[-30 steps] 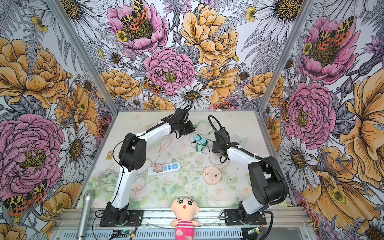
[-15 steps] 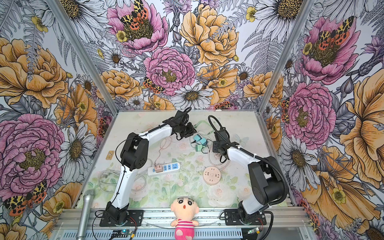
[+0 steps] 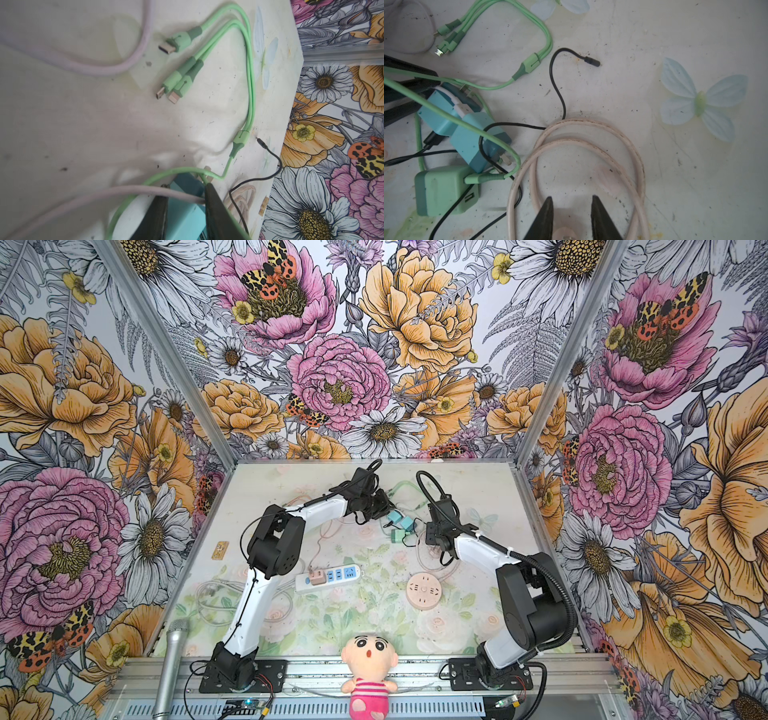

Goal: Insert the plug

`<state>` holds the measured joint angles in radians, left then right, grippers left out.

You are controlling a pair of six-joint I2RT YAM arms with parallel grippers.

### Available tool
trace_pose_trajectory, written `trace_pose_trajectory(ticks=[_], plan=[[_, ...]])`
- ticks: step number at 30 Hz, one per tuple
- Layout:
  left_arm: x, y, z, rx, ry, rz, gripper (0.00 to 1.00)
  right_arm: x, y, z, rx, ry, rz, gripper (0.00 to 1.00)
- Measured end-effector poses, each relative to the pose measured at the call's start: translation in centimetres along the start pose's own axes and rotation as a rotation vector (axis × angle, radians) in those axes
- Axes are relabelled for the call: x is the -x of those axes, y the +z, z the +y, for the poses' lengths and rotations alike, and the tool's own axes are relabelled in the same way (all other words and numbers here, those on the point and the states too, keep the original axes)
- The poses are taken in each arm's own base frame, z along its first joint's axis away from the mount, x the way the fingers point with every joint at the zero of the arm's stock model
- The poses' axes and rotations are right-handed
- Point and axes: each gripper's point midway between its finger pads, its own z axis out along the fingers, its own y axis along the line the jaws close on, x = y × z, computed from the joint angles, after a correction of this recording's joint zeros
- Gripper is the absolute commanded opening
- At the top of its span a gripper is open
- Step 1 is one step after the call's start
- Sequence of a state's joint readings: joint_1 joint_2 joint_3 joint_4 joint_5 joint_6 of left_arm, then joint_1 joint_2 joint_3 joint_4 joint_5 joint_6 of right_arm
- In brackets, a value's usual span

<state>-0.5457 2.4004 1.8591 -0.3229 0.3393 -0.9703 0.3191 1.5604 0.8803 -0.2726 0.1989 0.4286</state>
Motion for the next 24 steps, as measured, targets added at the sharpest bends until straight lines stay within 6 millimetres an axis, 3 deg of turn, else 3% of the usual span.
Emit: trace_pose_trajectory(ticks=[7, 15, 20, 24], plan=[[0.6, 0.1, -0.7, -0.04, -0.023, -0.022, 0.09, 0.0, 0.0, 0.0, 0.0, 0.0, 0.0, 0.33], [0.5, 0.2, -1.0, -0.079, -0.025, -0.027, 0.06, 0.0, 0.0, 0.0, 0.0, 0.0, 0.0, 0.33], [0.0, -1.5, -0.9, -0.081, -0.027, -0.03, 0.04, 0.0, 0.0, 0.0, 0.0, 0.0, 0.0, 0.33], [0.0, -3.8, -2.6, -0.117, -0.013, -0.038, 0.03, 0.0, 0.0, 0.0, 0.001, 0.0, 0.0, 0.33]])
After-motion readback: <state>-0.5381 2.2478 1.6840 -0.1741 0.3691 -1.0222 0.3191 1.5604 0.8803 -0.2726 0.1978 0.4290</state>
